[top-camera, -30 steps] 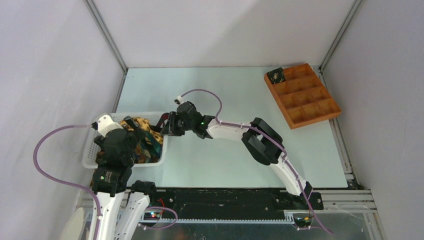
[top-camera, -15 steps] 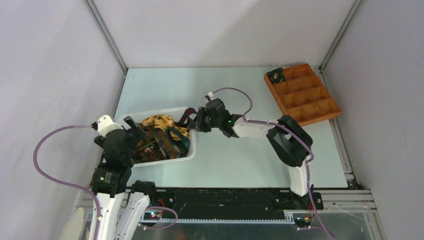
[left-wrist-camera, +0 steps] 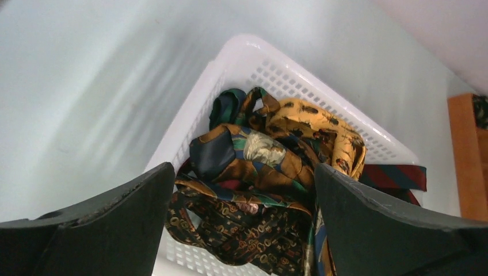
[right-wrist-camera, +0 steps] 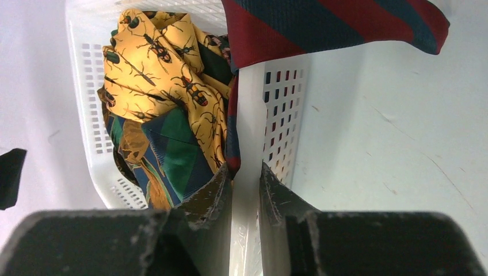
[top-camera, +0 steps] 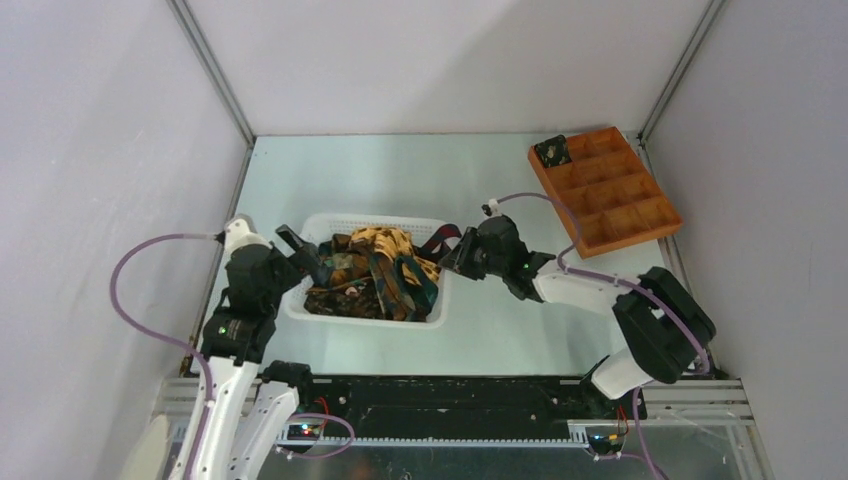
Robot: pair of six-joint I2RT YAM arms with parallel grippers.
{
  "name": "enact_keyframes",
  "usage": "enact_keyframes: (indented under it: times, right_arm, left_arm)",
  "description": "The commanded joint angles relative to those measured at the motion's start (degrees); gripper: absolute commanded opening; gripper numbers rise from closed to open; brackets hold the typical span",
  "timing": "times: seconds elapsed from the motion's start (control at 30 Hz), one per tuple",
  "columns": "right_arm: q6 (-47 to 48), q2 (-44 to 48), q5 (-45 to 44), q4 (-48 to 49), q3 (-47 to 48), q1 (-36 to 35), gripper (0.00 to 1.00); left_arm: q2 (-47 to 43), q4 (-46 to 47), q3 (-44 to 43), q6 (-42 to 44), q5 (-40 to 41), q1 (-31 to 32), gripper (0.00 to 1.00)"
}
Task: Roll the ties
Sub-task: Move the bin to the center of the board.
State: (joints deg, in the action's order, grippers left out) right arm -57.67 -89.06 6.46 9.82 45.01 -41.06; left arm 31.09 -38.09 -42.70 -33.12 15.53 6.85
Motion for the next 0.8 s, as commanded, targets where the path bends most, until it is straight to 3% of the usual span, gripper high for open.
enact_keyframes:
  times: [0.0, 0.2, 0.5, 0.77]
  right_arm:
    - [2.4, 6.0, -4.6, -4.8, -4.5, 0.2, 0.08]
    - [0.5, 13.3, -9.9, -7.2, -9.9, 0.4, 0.06]
    - [-2.4, 21.8, -14.9, -8.5, -15.9, 0.4, 0.11]
    - [-2.5, 23.6, -15.5, -9.1, -17.3, 0.5, 0.14]
  left_arm:
    - [3.4, 7.0, 2.8, -6.8, -6.3, 4.1, 0.98]
    - [8.9, 10.7, 2.4, -11.3, 0.5, 18.1, 0.98]
    - [20.1, 18.5, 2.8, -17.9, 3.6, 29.9, 0.97]
    - [30.0, 23.7, 0.9, -20.5, 6.0, 39.2, 0.94]
